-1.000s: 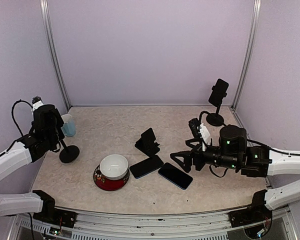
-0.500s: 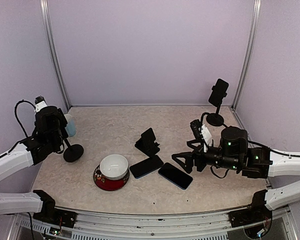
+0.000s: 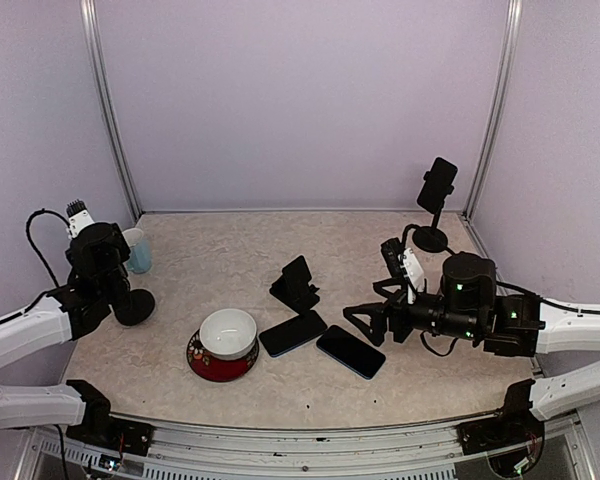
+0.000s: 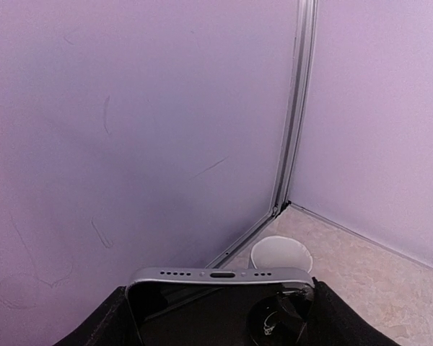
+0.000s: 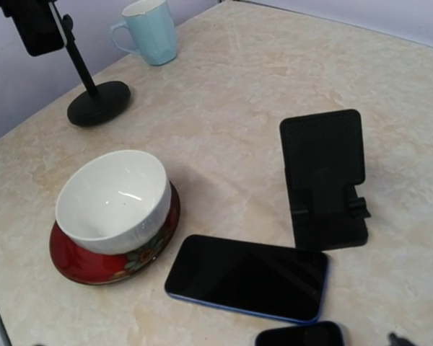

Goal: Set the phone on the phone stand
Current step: Place the phone stand with the phone at the corner of the board.

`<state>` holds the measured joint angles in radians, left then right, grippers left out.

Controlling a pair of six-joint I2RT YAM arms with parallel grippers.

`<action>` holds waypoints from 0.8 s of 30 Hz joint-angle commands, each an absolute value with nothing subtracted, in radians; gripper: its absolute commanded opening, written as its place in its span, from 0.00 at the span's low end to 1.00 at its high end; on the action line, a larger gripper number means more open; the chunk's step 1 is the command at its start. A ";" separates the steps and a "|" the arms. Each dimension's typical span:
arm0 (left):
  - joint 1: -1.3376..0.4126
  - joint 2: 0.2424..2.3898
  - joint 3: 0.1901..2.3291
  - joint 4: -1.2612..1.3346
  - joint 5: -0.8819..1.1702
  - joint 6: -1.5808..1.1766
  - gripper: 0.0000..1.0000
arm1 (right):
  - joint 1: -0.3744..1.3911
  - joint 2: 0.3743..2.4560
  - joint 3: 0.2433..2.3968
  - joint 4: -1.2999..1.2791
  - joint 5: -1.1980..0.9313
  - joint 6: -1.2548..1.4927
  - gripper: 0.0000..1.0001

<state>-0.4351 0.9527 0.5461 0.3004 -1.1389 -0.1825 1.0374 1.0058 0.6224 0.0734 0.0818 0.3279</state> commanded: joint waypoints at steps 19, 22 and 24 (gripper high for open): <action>-0.476 0.951 0.550 0.368 -1.161 -0.272 0.83 | 1.023 1.010 0.610 0.099 0.073 0.335 1.00; -0.494 0.939 0.555 0.352 -1.161 -0.280 0.96 | 1.022 1.018 0.618 0.096 0.072 0.335 1.00; -0.503 0.927 0.558 0.335 -1.167 -0.286 0.99 | 1.022 1.020 0.623 0.093 0.073 0.333 1.00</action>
<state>-0.4847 0.9531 0.5316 0.3408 -1.1572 -0.2558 1.0336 1.0119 0.6140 0.0761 0.0799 0.3309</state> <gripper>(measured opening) 0.977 0.999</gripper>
